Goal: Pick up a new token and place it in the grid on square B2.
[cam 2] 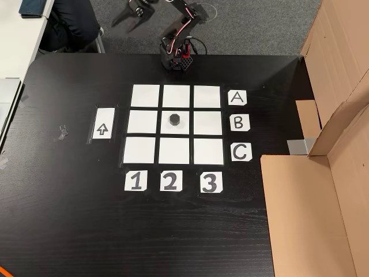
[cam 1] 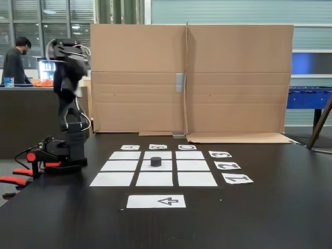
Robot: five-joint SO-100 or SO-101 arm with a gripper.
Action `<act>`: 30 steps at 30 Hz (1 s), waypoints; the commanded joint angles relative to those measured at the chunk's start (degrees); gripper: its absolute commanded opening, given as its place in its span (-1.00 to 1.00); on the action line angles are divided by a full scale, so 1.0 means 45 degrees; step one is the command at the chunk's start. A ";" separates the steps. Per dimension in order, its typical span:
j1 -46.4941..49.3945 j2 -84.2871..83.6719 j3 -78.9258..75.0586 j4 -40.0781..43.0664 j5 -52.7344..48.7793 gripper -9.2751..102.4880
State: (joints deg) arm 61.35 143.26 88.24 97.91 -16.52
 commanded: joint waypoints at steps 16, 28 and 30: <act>0.4707 0.5508 0.5762 -0.2227 0.0117 -0.29; 0.6113 0.7598 1.0000 -0.4395 0.0137 -0.46; 0.6270 0.7891 1.0605 -0.4785 0.0137 -0.53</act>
State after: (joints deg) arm 88.42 177.54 133.33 78.40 -16.35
